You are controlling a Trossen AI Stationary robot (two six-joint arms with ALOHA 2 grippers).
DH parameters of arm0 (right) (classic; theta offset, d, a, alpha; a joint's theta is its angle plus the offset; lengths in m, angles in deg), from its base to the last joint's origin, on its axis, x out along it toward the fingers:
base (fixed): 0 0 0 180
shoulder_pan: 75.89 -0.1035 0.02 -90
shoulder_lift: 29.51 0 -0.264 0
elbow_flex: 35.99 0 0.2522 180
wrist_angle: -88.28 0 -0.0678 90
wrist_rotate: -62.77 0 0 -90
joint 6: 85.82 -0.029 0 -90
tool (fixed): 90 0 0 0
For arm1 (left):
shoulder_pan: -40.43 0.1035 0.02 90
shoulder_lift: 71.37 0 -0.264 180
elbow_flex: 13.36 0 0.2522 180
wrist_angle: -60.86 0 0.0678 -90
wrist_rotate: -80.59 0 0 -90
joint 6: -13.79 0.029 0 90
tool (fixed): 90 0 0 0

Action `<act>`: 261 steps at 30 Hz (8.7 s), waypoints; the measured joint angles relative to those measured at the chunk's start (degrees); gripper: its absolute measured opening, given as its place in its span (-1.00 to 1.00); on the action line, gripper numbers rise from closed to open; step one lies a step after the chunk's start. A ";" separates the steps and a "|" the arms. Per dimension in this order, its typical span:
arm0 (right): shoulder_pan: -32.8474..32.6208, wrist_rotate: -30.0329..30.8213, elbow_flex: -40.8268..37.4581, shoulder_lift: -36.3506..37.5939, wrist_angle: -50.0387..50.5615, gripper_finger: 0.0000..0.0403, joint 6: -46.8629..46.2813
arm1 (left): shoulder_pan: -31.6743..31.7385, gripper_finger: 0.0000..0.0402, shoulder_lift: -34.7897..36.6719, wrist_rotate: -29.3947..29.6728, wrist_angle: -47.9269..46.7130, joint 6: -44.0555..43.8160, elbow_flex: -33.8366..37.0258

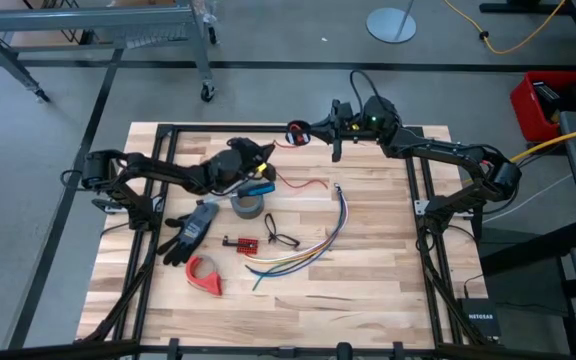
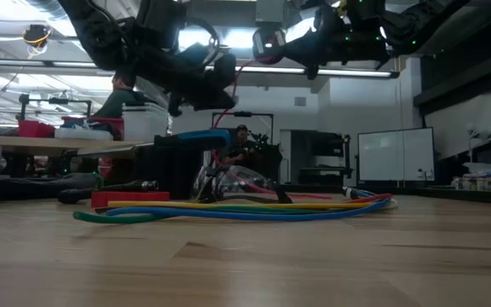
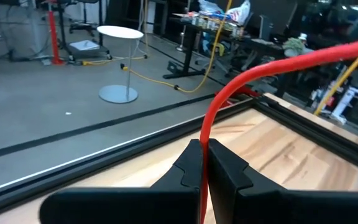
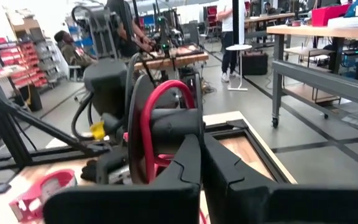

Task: Coil cords
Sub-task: Coil the red wire on the spool

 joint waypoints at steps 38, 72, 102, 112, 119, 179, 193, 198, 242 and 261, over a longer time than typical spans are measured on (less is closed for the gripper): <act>-3.62 20.80 0.02 0.01 25.32 -1.00 20.84 | 10.03 -1.00 0.00 -10.95 0.04 -18.75 -3.48; -6.38 37.77 0.02 0.00 18.81 -1.00 9.91 | -0.07 -1.00 -11.29 -17.91 -8.24 -17.36 -24.56; -6.40 31.87 -0.02 5.46 17.95 -1.00 6.00 | -2.87 -1.00 -11.32 5.96 -32.20 -4.78 -25.33; -6.38 28.13 -0.07 6.71 19.14 -1.00 6.00 | -2.84 -0.93 -11.32 6.62 -32.19 1.14 -25.35; -6.38 28.00 0.02 6.95 17.47 -1.00 5.80 | -2.80 -0.73 -11.45 6.03 -33.56 2.53 -25.12; -6.38 20.48 0.02 12.04 16.04 -1.00 4.34 | -2.99 -0.68 -11.37 5.73 -35.50 13.07 -25.20; -6.38 20.48 0.02 12.04 17.04 -1.00 4.39 | -2.88 -0.98 -11.34 5.73 -36.35 9.89 -25.20; -6.38 20.48 0.02 12.04 20.20 -1.00 4.76 | -2.42 -0.98 -11.34 5.73 -39.04 9.65 -25.23; -6.40 21.16 0.00 5.03 31.08 -1.00 7.57 | 6.05 -1.00 -7.65 4.98 -43.37 9.22 -25.17; -6.45 20.51 0.00 0.71 32.28 -1.00 7.55 | 7.65 -1.00 -7.65 0.36 -42.70 9.77 -25.17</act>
